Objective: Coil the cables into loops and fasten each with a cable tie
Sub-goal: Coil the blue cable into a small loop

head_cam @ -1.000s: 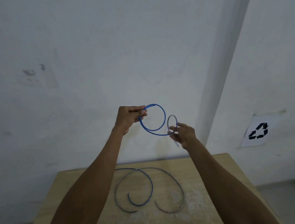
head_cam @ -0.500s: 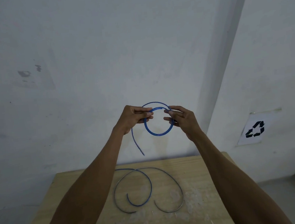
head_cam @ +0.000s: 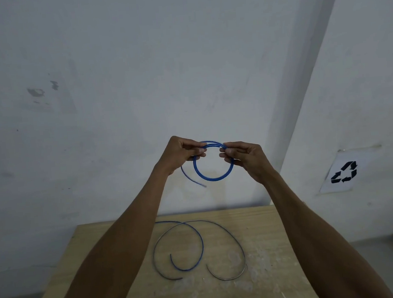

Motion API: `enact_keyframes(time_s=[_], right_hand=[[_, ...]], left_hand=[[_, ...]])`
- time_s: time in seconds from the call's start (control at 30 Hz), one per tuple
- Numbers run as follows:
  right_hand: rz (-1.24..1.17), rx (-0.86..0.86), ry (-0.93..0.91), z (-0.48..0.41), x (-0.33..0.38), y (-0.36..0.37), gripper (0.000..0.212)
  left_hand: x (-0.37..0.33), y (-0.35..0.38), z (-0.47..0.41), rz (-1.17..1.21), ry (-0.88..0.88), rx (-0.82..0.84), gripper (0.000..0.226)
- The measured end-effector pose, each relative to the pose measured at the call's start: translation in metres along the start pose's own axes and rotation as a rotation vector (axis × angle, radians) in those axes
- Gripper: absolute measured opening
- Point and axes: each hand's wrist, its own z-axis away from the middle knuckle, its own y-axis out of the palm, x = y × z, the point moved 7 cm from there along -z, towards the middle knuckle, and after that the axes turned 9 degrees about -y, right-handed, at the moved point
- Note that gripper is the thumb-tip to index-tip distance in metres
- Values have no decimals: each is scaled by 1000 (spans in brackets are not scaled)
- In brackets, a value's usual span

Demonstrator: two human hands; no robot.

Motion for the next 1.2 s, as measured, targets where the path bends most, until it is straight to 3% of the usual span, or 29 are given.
enact_keyframes(time_s=[0.53,0.67,0.8,0.87,1.03,1.2], right_hand=[[158,-104,-68,-9,6,-6,16],[225,-90,-44,-11,1,-10,14],[265,-72,-61,-12,-1,-10,14],[258,-68,-64,-13,1,-10,16],[220,-42,-41,-16,5,-15,19],[159,-40,-38,-13,6,-14,18]], left_hand=[[-7,17,-15,-300,140,-134,20],[-12,23,-14,-543,124,-183,19],[-32,31,-4,-856,372,-366,24],[-33,32,-6,-788,368,-352,26],[-16,32,-17,-451,129,-71,26],[-13,27,-13,-247,118,-77,26]])
